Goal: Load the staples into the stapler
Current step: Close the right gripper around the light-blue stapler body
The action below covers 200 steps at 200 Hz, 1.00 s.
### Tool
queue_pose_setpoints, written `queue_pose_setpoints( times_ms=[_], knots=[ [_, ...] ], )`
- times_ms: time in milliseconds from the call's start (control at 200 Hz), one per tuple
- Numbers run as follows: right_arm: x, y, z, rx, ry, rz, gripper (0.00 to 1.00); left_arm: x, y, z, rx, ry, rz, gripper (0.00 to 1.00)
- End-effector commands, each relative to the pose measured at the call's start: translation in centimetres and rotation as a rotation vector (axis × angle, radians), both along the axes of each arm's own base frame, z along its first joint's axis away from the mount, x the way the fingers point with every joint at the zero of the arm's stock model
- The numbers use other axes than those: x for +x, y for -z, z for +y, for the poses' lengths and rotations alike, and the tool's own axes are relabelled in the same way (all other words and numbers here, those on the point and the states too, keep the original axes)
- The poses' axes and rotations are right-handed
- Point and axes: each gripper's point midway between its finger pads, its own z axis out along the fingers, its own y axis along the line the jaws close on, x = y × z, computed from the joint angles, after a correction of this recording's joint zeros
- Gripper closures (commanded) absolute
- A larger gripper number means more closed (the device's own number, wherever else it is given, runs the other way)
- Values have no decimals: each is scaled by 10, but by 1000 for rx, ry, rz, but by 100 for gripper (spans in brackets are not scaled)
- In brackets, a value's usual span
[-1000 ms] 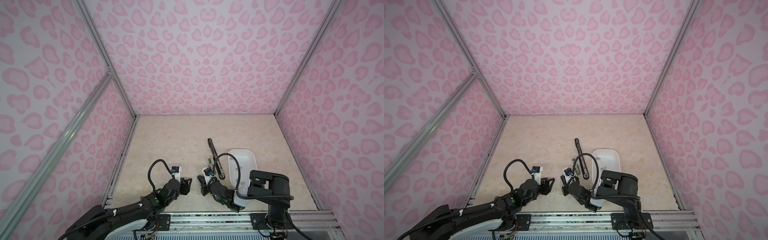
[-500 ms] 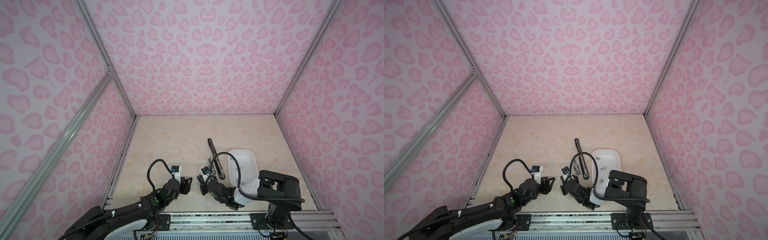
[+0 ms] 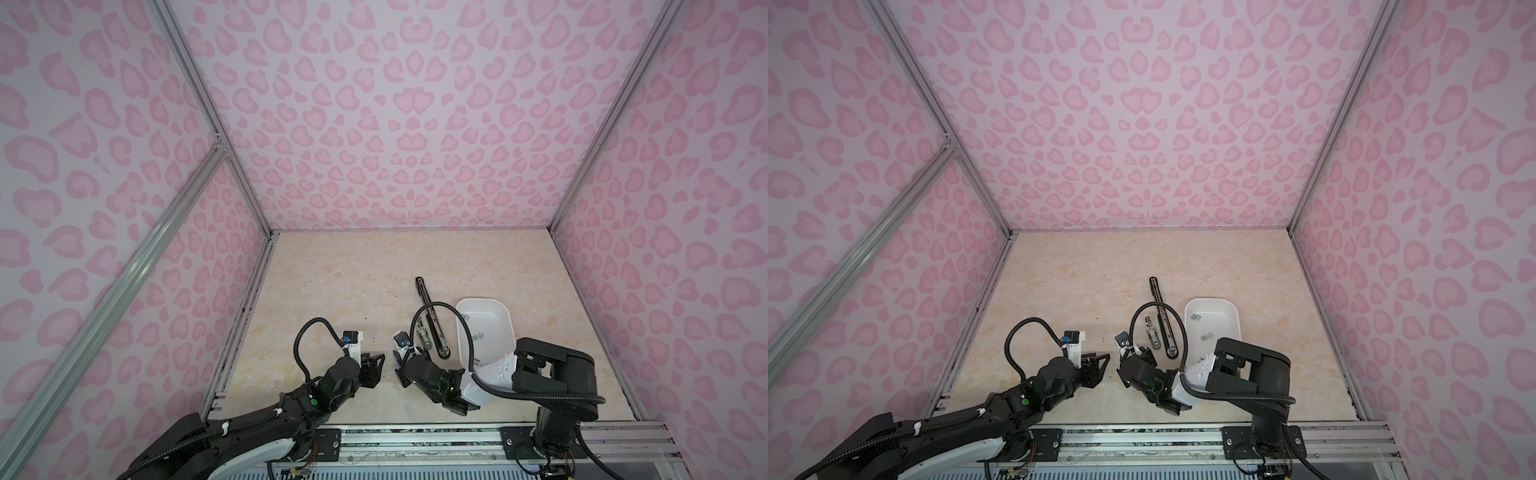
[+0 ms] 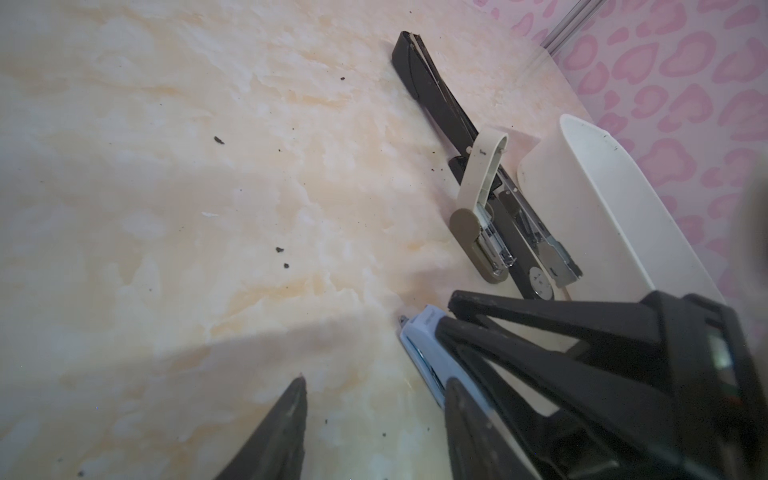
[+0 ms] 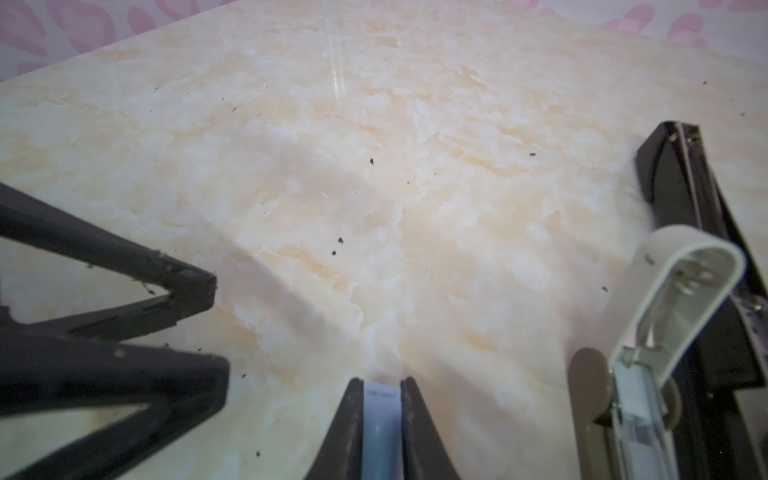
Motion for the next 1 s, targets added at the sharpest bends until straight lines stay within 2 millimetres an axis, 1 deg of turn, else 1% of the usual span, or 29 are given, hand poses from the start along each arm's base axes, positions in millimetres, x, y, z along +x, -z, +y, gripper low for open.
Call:
queue_pose_setpoints(
  times_ms=[0, 15, 90, 255, 335, 430, 490, 580, 590, 645, 725, 780, 850, 995],
  knots=[
    [-9, 37, -18, -50, 20, 51, 82, 2, -2, 2, -5, -14, -16, 45],
    [-10, 39, -19, -49, 25, 52, 82, 2, -2, 3, -4, -16, -15, 45],
    [-12, 38, -23, -16, 39, 24, 82, 1, -2, 4, -2, -17, -17, 45],
    [-10, 27, -24, -7, 48, -2, 82, 1, -4, 5, -10, -20, -26, 45],
    [-10, 28, -24, -4, 46, 2, 82, 0, -6, 7, -15, -23, -31, 45],
    [-15, 44, -23, -21, 37, 47, 83, -1, -7, 8, -28, -26, -37, 45],
    [-17, 59, -29, -32, 52, 68, 84, -2, -7, 9, -39, -24, -40, 44],
    [-21, 78, -40, 10, 74, 84, 84, -3, -7, 11, -46, -25, -42, 44],
    [-20, 76, -38, 33, 71, 81, 83, -3, -7, 11, -45, -25, -42, 44],
    [-23, 81, -44, 72, 71, 98, 82, -4, -8, 11, -47, -22, -44, 44],
    [-24, 85, -48, 85, 83, 115, 83, -4, -9, 12, -48, -22, -47, 44],
    [-24, 84, -49, 82, 86, 117, 83, -5, -10, 12, -49, -22, -51, 44],
    [-22, 78, -47, 78, 85, 106, 83, -5, -10, 13, -49, -25, -54, 44],
    [-12, 54, -39, 55, 91, 79, 83, -5, -13, 15, -53, -28, -60, 44]
  ],
)
